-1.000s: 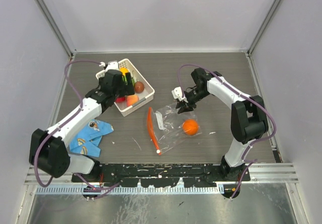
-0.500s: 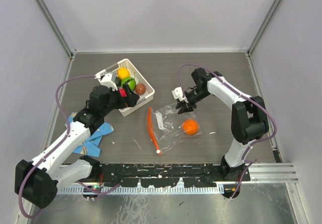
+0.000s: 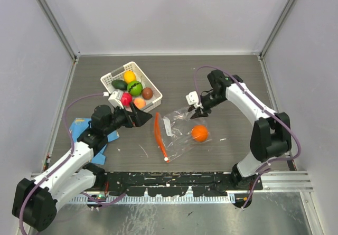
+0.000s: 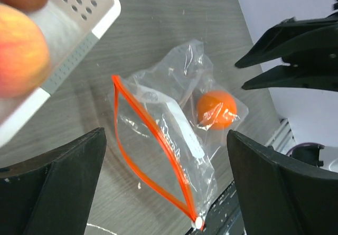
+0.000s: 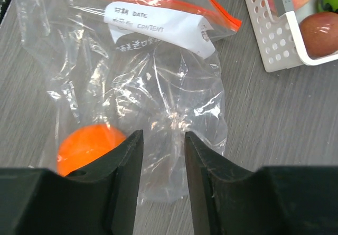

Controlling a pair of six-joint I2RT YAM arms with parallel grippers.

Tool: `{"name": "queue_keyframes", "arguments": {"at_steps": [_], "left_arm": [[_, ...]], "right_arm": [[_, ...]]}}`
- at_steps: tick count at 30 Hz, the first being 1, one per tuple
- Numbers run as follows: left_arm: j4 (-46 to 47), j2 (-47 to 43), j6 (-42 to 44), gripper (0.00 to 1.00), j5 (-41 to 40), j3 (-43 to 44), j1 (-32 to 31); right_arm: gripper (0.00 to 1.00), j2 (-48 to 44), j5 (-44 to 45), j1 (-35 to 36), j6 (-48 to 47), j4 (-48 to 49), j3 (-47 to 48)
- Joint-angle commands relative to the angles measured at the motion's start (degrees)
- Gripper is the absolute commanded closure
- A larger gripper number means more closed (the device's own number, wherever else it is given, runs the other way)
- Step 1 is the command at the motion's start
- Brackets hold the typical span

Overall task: Open the zip-top bag and remove the fake food
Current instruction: Pick up the fake fruit from the zipper food storage bag.

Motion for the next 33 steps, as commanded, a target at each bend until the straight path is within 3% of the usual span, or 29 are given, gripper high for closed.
{"name": "queue_keyframes", "arguments": {"at_steps": [1,6,7,11,14,21,28,33], "left_arm": [[5.5,-2.4,-2.3,0.06,4.6,-3.1,0.0],[3.0,-4.7,-1.7,0.12,4.8,-6.0,-0.5],[2.7,-5.0,-1.6,0.17,4.8,-6.6,-0.8],[1.6,-5.0,-1.6,0.26,4.0,-8.2,-2.4],[1.1,-4.1,-1.5,0.35,2.5,-9.4,-4.1],[3.0,-0.7,-1.5,0.56,-1.9,-11.1,-9.6],[8.2,4.1,-1.8,0.57,-4.1,-10.8,-14.0],[11.8,9.2,-1.7,0.58,-4.5,-9.4,-15.9]], "right_arm": [[0.55,-7.9,0.5,-0.8,-3.7,-5.0,-3.0],[0.46,-14.3,4.5,-0.8,-2.7,-5.2,-9.9],[0.43,-15.5,5.2,-0.8,-1.5,-4.4,-11.3],[0.26,-20.3,8.3,-0.9,4.5,2.4,-17.1],[0.20,-23.2,11.3,-0.9,8.2,6.8,-19.9],[0.21,-20.8,16.4,-0.7,7.9,8.7,-21.9],[0.24,-19.1,18.9,-0.8,7.6,9.0,-22.8],[0.40,-16.2,20.3,-0.8,7.4,8.3,-22.7]]}}
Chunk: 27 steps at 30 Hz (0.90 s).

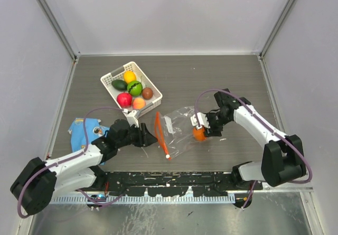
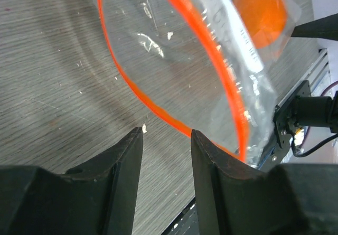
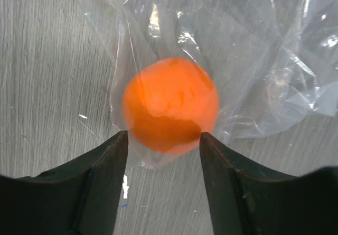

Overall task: Open the zip-top bag and remove the fake food
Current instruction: Pick up the fake fruit from the zipper food storage bag.

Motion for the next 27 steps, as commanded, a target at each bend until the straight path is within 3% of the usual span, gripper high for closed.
{"name": "queue_keyframes", "arguments": {"at_steps": [1,12,18,27], "left_arm": [[7.8,4.1,0.1,0.58,-1.3,2.3,-1.8],[10.9,9.2,0.6,0.58,-1.9,4.6,-4.4],[12.3,11.3,1.5,0.57,-1.2,5.1,-4.8],[18.3,18.6,3.4,0.54,0.1,7.1,-7.6]], "right_arm": [[0.44,2.6,1.5,0.2,0.2,0.1,0.3],[0.66,5.5,1.2,0.9,0.0,0.0,0.2],[0.96,7.6,0.1,2.7,2.3,1.8,0.4],[0.97,10.4,3.3,8.8,13.3,11.1,0.2]]}}
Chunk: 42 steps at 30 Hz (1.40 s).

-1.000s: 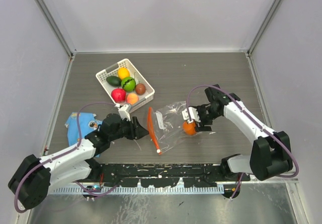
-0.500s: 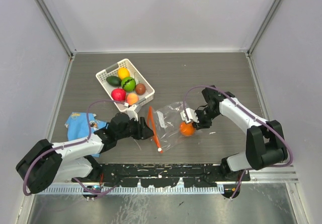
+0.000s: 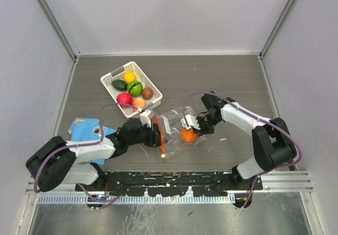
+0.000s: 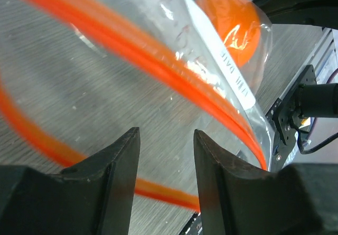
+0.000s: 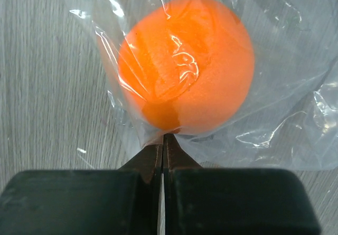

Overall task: Open the zip-top bag and remove the fake food
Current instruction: Pick up the fake fruit from the zipper food storage bag.

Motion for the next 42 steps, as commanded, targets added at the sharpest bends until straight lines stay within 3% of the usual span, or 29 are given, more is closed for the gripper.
{"name": "queue_keyframes", "arguments": {"at_steps": [1,6,14,20,29,32,42], "left_arm": [[7.3,3.4,2.5,0.54,0.9,3.4,-1.6],[10.3,6.8,2.9,0.53,1.4,3.5,-2.0],[13.0,8.2,3.6,0.50,1.1,2.6,-2.1],[13.9,7.0,4.6,0.49,0.7,1.0,-2.2],[14.1,5.9,5.8,0.48,1.3,0.4,-2.2],[14.6,7.0,5.8,0.48,1.9,0.8,-2.2],[17.4,11.5,6.1,0.50,3.4,2.5,-2.9]], "right_arm": [[0.97,0.2,0.7,2.8,7.0,6.4,0.2],[0.95,-1.2,-3.5,3.2,10.0,8.4,0.4],[0.73,-3.4,-5.3,2.1,7.9,4.4,2.2],[0.47,-8.7,-12.3,-1.2,-1.3,-2.7,2.3],[0.29,-11.7,-15.2,-1.0,-2.8,0.2,0.1],[0.28,-11.2,-11.3,0.0,-2.1,3.4,-1.7],[0.38,-6.5,-2.9,4.6,1.8,7.9,-2.5]]}}
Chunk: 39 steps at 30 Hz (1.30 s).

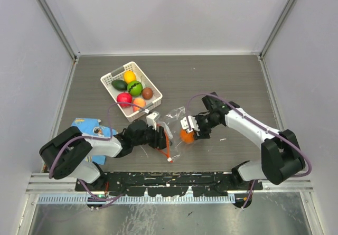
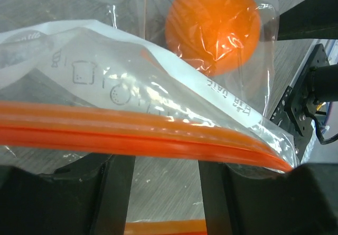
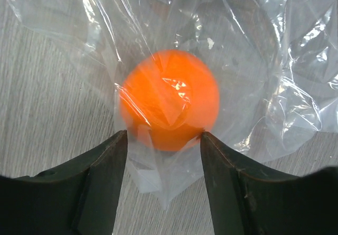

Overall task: Open the zip-top bag and remove the fake food
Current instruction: Pick up the fake fruit from the zipper food storage bag.

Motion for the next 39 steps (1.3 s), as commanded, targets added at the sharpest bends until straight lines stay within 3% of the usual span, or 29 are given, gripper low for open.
{"name": "queue_keyframes", "arguments": {"at_steps": [1,9,17,29,31,39], "left_arm": [[5.4,1.3,1.2,0.50,1.3,2.2,-0.6],[7.8,3.2,2.6,0.47,3.3,3.3,-1.5],[9.9,4.4,3.9,0.30,3.2,3.9,-3.2],[11.9,5.1,4.7,0.08,-1.9,3.5,-5.7],[11.9,5.6,4.8,0.00,-3.8,3.6,-6.2],[12.4,7.9,5.1,0.02,-11.9,4.8,-8.2]], "right_arm": [[0.41,2.6,4.0,2.0,1.5,2.5,0.4],[0.67,6.4,5.1,4.2,3.4,1.7,2.1],[0.90,8.7,1.5,5.5,6.7,0.8,4.3],[0.97,10.1,-5.1,5.5,9.9,-0.4,6.4],[0.97,10.5,-6.1,5.5,10.0,-0.7,6.8],[0.98,12.1,-8.0,6.3,10.2,-1.6,7.5]]}}
